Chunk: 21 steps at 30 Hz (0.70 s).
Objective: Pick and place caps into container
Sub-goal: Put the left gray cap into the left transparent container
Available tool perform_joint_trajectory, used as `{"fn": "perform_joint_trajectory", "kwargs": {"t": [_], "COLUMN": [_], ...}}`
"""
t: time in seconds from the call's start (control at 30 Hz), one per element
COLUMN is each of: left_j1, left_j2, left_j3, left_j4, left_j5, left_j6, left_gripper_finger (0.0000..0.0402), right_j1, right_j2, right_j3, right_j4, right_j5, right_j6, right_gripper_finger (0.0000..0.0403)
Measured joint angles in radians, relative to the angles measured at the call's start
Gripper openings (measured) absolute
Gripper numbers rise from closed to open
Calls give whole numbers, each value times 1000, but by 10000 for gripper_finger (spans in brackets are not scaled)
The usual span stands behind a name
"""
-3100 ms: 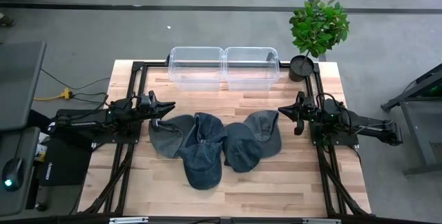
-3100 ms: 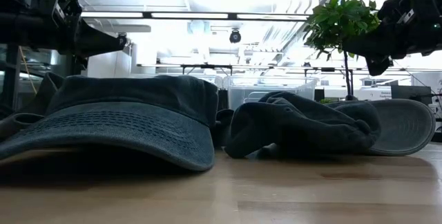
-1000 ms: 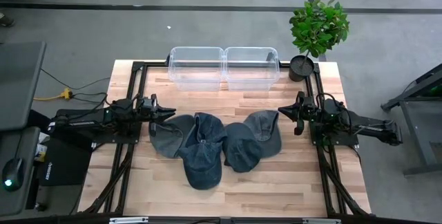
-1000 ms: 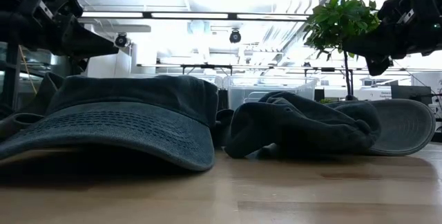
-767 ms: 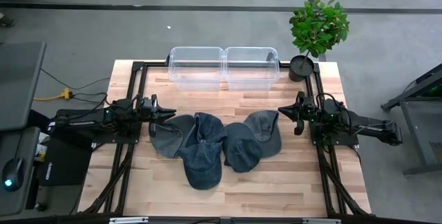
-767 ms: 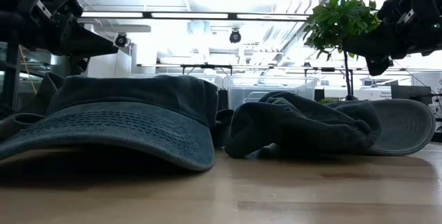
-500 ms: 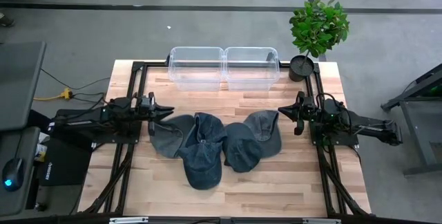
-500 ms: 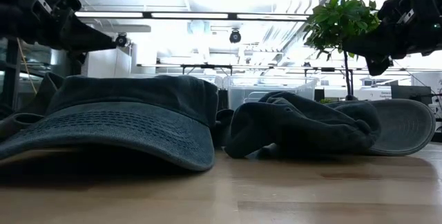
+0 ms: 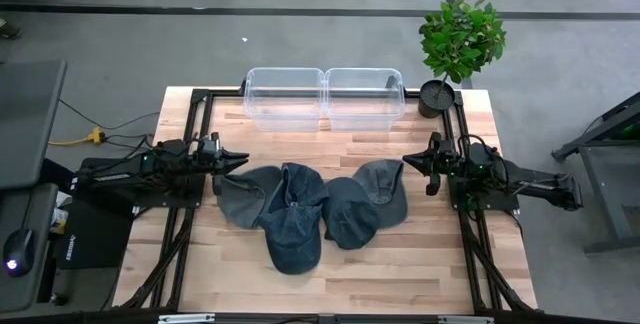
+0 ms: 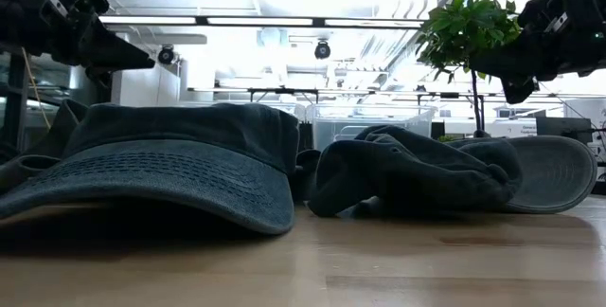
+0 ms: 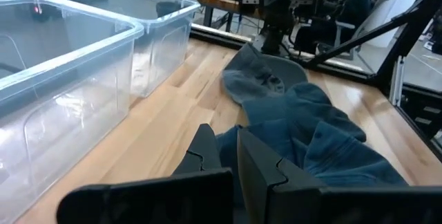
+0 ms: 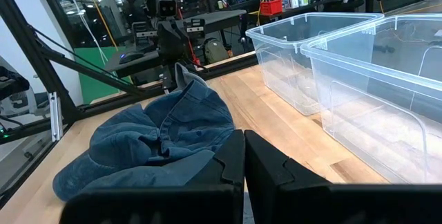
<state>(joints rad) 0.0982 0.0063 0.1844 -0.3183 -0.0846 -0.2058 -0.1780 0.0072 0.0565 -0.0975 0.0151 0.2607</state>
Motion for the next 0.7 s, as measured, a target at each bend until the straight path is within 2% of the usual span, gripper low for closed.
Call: {"fn": "perform_joint_trajectory", "kwargs": {"t": [0.1, 0.2, 0.37, 0.47, 0.57, 0.7], "left_j1": [0, 1, 67, 130, 181, 225], "left_j2": [0, 0, 1, 18, 84, 254], "left_j3": [0, 0, 0, 11, 58, 148], "left_j4": [-1, -4, -6, -42, -114, -130], "left_j5": [-8, -30, -34, -2, 2, 3], "left_j6": [0, 0, -85, -144, -172, -204], "left_gripper_finger": [7, 34, 116, 167, 204, 225], "right_j1": [0, 0, 0, 0, 0, 0], "right_j2": [0, 0, 0, 0, 0, 0], "right_j3": [0, 0, 0, 0, 0, 0], "right_j4": [0, 0, 0, 0, 1, 1], "right_j5": [0, 0, 0, 0, 0, 0], "right_j6": [0, 0, 0, 0, 0, 0], "right_gripper_finger": [1, 1, 0, 1, 1, 1]}}
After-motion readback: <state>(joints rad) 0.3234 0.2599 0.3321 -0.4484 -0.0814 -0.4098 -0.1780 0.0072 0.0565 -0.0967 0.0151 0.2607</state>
